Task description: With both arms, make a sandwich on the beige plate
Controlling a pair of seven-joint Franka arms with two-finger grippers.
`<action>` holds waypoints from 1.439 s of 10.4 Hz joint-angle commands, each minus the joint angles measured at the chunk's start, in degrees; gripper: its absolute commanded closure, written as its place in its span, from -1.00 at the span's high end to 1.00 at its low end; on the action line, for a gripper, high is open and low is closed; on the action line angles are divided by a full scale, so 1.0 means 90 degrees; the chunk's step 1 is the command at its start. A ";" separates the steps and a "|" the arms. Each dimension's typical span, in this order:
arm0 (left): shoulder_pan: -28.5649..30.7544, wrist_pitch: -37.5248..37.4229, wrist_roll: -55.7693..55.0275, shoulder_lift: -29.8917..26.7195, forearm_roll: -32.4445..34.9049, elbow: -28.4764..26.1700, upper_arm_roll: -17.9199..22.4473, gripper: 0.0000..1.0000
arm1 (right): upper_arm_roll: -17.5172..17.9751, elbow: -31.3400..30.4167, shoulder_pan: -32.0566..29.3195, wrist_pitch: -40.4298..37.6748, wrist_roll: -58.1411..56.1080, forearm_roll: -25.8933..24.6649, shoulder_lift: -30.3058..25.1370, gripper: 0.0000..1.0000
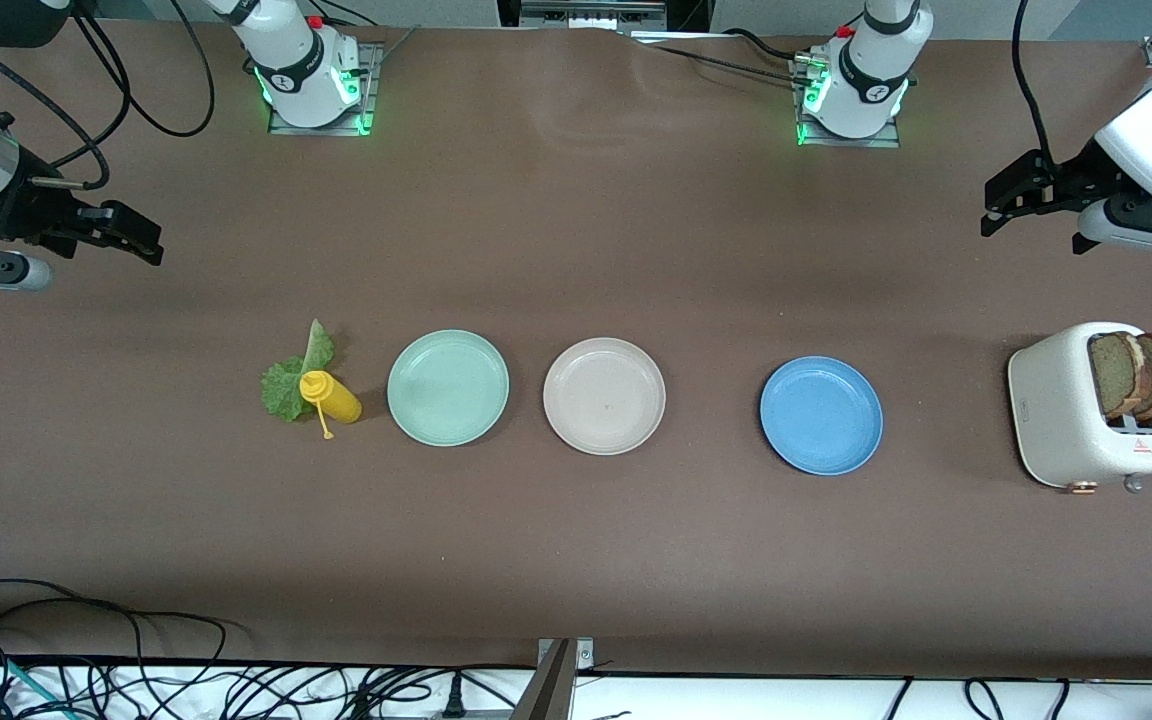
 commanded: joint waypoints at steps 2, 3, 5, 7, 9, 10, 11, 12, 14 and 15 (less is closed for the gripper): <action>-0.0025 -0.0118 -0.0064 -0.0002 0.0287 0.0046 -0.0030 1.00 | 0.0178 0.0025 -0.0001 -0.0372 -0.0099 -0.0091 -0.0090 1.00; -0.0016 -0.0214 -0.0064 -0.0012 0.0277 0.0046 -0.0020 1.00 | 0.0188 0.0025 -0.0011 -0.0364 -0.0043 -0.0091 -0.0070 1.00; -0.0015 -0.0391 -0.0064 -0.0012 0.0287 0.0114 -0.0049 1.00 | 0.0159 0.0025 -0.0021 -0.0383 -0.0081 -0.0081 -0.0070 1.00; -0.0006 -0.0507 -0.0064 -0.0022 0.0287 0.0124 -0.0010 1.00 | 0.0110 0.0025 -0.0031 -0.0383 -0.0149 -0.0061 -0.0060 1.00; -0.0015 -0.0635 -0.0073 -0.0012 0.0277 0.0134 -0.0020 1.00 | 0.0120 0.0015 -0.0031 -0.0383 -0.0237 -0.0071 -0.0060 1.00; -0.0006 -0.0645 -0.0073 -0.0012 0.0287 0.0134 -0.0020 1.00 | 0.0110 0.0015 -0.0040 -0.0373 -0.0237 -0.0071 -0.0060 1.00; -0.0006 -0.0655 -0.0064 -0.0022 0.0277 0.0134 0.0009 1.00 | 0.0110 0.0006 -0.0040 -0.0383 -0.0228 -0.0071 -0.0050 1.00; -0.0006 -0.0655 -0.0054 -0.0022 0.0277 0.0182 0.0029 1.00 | 0.0110 -0.0004 -0.0050 -0.0393 -0.0228 -0.0071 -0.0041 1.00; -0.0025 -0.0645 -0.0093 -0.0002 0.0268 0.0271 -0.0010 1.00 | 0.0003 -0.0014 -0.0070 -0.0393 -0.0237 -0.0071 -0.0021 1.00; -0.0045 -0.0645 -0.0093 -0.0002 0.0277 0.0271 -0.0010 1.00 | 0.0003 0.0005 -0.0070 -0.0422 -0.0237 -0.0061 -0.0021 1.00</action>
